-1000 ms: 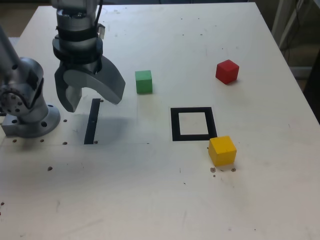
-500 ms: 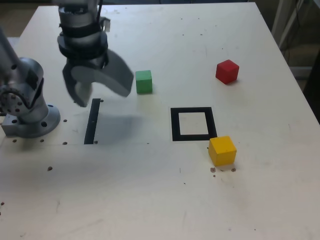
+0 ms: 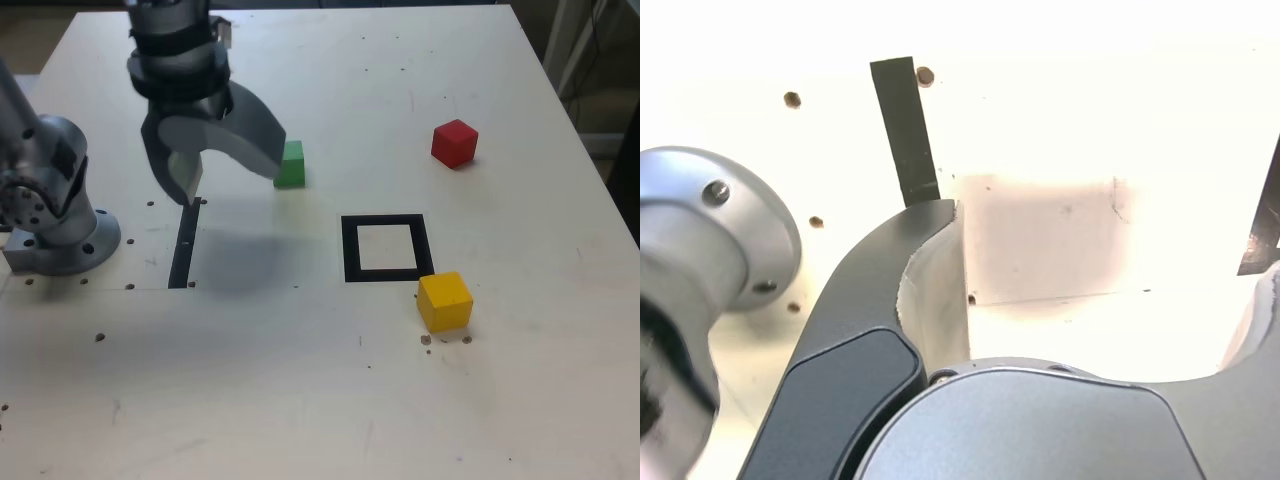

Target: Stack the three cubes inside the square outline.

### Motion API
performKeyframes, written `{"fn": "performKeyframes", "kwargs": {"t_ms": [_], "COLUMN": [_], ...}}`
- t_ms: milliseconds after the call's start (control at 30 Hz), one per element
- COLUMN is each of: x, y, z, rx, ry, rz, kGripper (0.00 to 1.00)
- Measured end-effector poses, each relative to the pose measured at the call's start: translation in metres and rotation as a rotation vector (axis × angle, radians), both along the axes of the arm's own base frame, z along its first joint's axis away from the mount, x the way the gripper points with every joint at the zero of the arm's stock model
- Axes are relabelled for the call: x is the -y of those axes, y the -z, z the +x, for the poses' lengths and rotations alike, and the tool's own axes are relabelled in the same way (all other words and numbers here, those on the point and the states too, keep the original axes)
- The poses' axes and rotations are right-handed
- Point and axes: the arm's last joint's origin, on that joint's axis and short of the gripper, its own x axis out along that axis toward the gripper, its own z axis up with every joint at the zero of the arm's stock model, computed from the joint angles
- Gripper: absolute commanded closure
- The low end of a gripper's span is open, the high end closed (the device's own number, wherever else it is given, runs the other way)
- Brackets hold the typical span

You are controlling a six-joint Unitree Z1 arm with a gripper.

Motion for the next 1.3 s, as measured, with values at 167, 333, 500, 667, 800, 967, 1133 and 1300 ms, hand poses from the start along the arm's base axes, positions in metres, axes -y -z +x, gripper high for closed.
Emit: {"fn": "performKeyframes", "kwargs": {"t_ms": [167, 333, 500, 667, 800, 967, 1133, 1300], "x": [0.001, 0.001, 0.001, -0.006, -0.023, -0.047, -0.077, -0.107], "y": [-0.013, -0.035, -0.043, -0.057, -0.056, -0.057, -0.044, -0.03], "z": [0.037, 0.066, 0.098, 0.136, 0.165, 0.188, 0.222, 0.247], "rx": [-0.013, 0.02, -0.04, -0.001, 0.026, 0.027, 0.007, 0.003], "ry": [-0.002, 0.001, 0.014, 0.01, -0.025, -0.061, -0.096, -0.153], "rz": [-0.018, -0.018, -0.01, 0.002, 0.012, 0.029, 0.028, 0.038], "kGripper": [0.01, 0.01, 0.01, 0.01, 0.02, 0.02, 0.02, 0.04]}}
